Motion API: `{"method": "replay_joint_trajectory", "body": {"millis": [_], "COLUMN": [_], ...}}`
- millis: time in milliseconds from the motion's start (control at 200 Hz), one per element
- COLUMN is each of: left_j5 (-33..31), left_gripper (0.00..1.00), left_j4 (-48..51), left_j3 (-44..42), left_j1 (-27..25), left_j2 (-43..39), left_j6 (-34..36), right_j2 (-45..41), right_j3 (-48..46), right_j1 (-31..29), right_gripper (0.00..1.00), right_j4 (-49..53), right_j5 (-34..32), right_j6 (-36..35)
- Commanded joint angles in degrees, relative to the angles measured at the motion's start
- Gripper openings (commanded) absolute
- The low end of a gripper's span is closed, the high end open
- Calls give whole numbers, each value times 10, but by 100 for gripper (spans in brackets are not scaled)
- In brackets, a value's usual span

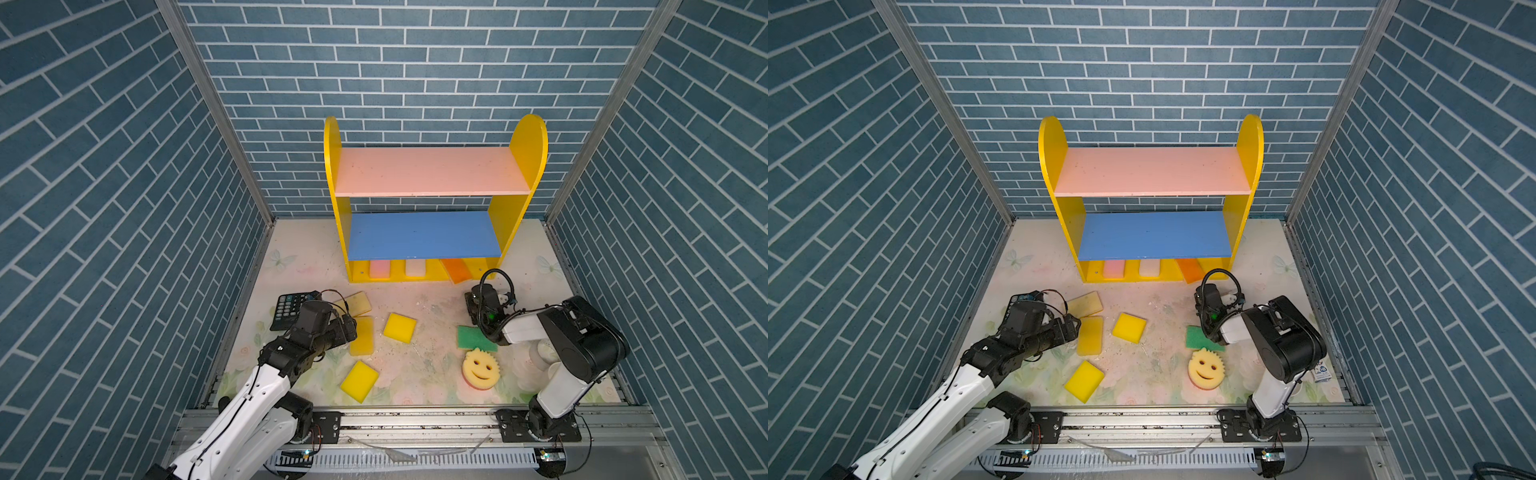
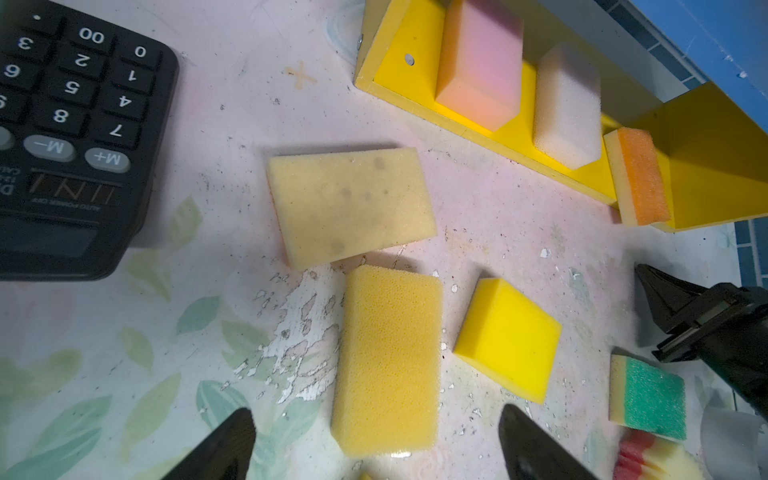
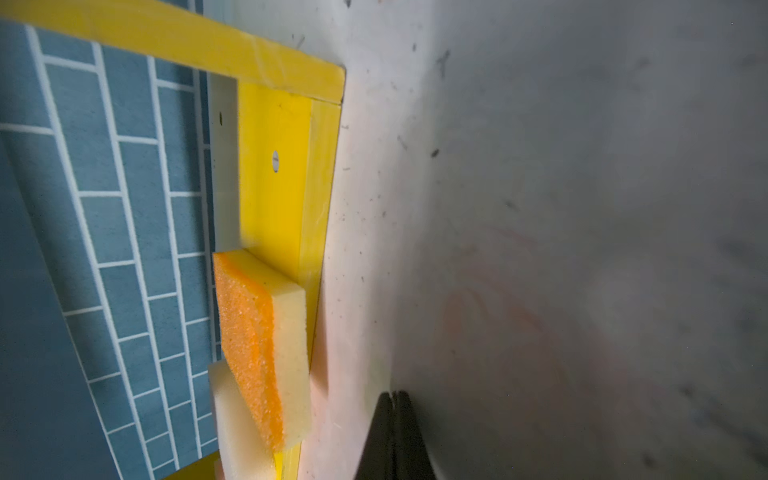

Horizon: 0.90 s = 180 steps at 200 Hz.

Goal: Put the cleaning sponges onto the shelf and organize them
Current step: 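Carry the orange sponge with the right gripper to the lower shelf, then push the orange sponge under the shelf beside the beige sponge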

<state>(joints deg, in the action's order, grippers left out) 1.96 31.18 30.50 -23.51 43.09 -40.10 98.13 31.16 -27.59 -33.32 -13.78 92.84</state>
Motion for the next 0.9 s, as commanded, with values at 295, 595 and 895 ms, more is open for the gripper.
{"method": "replay_joint_trajectory", "body": {"millis": [295, 595, 895], "left_j5": [-18, -13, -13], "left_gripper": [93, 93, 93], "left_j4": [16, 6, 8], "left_j3": [1, 6, 7], "left_j1": [5, 5, 6], "left_j2": [12, 27, 35], "left_j6": [10, 10, 7], "right_j2": [20, 77, 168], "right_j3": [166, 159, 114], "right_j1": [44, 46, 36], "right_gripper": [0, 0, 0], "right_j4": [315, 184, -26], "right_j5": [144, 160, 163], "right_j6": [-236, -244, -171]}}
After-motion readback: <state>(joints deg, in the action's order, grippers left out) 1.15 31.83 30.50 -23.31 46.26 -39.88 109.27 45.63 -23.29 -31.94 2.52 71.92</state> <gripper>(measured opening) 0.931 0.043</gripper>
